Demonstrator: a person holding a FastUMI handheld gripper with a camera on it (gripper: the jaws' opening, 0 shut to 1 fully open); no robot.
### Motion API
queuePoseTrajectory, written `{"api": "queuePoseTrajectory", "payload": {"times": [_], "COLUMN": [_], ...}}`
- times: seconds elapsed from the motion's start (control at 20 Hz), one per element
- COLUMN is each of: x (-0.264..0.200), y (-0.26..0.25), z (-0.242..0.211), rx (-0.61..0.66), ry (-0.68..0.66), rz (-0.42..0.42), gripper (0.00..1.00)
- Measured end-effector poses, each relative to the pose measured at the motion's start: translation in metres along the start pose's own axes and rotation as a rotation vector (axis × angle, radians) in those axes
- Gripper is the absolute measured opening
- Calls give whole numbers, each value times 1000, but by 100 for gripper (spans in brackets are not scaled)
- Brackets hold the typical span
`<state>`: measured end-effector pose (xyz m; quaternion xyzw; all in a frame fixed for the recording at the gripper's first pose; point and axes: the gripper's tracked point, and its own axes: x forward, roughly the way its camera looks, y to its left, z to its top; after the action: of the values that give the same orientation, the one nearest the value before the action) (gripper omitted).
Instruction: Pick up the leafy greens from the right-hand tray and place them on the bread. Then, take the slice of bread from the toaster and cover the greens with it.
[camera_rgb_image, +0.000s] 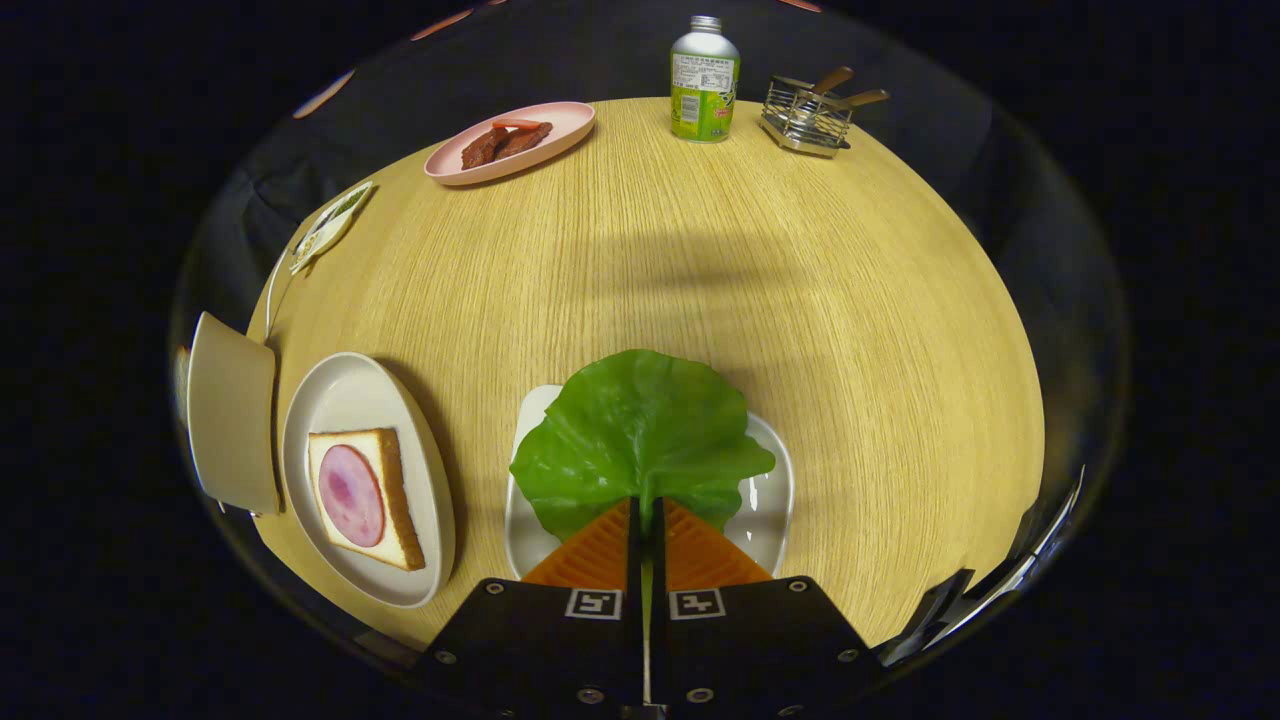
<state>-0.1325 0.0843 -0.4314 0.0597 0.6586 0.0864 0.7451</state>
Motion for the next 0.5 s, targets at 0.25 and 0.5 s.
{"api": "queuePoseTrajectory", "payload": {"times": [0.25, 0.5], "x": [-43, -84], "y": [22, 67], "z": [15, 26], "rx": [6, -70], "ry": [-90, -145], "rz": [82, 175], "gripper": [2, 3]}}
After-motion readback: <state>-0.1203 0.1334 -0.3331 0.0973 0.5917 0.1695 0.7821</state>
